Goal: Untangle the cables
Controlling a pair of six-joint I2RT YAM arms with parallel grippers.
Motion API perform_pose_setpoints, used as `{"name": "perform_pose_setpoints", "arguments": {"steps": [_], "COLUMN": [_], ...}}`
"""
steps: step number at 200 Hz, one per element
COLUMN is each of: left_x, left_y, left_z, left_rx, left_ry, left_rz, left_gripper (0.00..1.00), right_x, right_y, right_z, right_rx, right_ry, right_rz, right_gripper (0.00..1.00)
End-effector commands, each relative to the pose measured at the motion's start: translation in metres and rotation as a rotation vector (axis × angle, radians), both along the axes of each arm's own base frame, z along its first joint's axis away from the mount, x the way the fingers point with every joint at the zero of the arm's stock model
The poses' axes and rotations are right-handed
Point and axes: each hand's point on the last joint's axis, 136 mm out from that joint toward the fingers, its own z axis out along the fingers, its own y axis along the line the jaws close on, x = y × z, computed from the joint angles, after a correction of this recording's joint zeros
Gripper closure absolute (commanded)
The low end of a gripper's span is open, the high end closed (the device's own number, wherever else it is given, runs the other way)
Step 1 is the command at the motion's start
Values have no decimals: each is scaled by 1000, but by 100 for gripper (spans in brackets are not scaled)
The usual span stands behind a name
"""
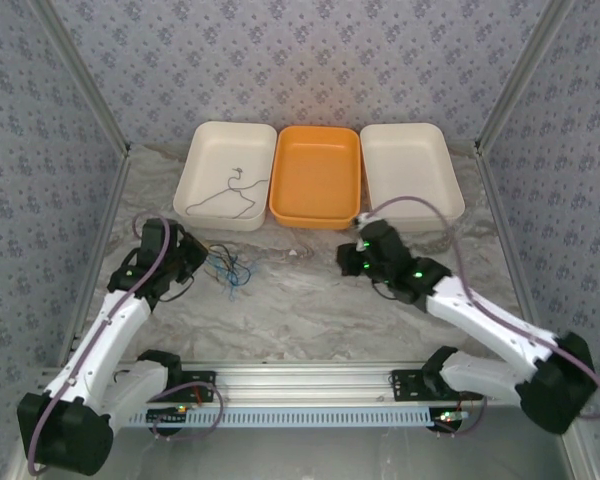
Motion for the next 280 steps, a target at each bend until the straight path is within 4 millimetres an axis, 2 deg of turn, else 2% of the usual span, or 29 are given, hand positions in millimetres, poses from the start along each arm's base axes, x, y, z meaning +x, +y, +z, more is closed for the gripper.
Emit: {"name": "perform_pose_setpoints", "arguments": {"steps": [1,21,41,59,73,107,140,163,186,210,280], "left_x": [9,9,7,6,6,6,5,6,7,8,5], "left_y": [-13,-23,-27,-32,-36,-41,-47,-51,-52,-54,-56], "left_z": [41,66,85,99,111,144,172,179,179,178,177], "left_rx": [-61,-99,-116,-143,-162,-200,-208,-216,-219,-228,-232], "left_ry": [-111,-156,-187,-219,-241,-288,-321,-322,-318,-314,-303], "left_rz": [-51,-95,-127,-151,-163,-188,-225,-250,-254,-261,-276], "left_gripper": [100,100,100,100,100,100,100,100,100,100,100], "right_x": [-11,-14,-8,-4,-5,-4,-13,-13,-9,-9,18], "right_y": [56,88,105,122,132,135,131,132,132,142,172], "right_z": [-13,-28,-35,-26,-16,-4,-9,-9,14,29,33], "right_rx": [7,66,188,321,346,291,190,117,149,104,3], "right_ry": [-1,30,109,124,97,-58,-237,-350,-542,-696,-825], "right_rz": [165,216,161,139,157,237,405,448,437,466,455], "right_gripper": [74,62,56,54,53,46,43,40,38,37,32]}}
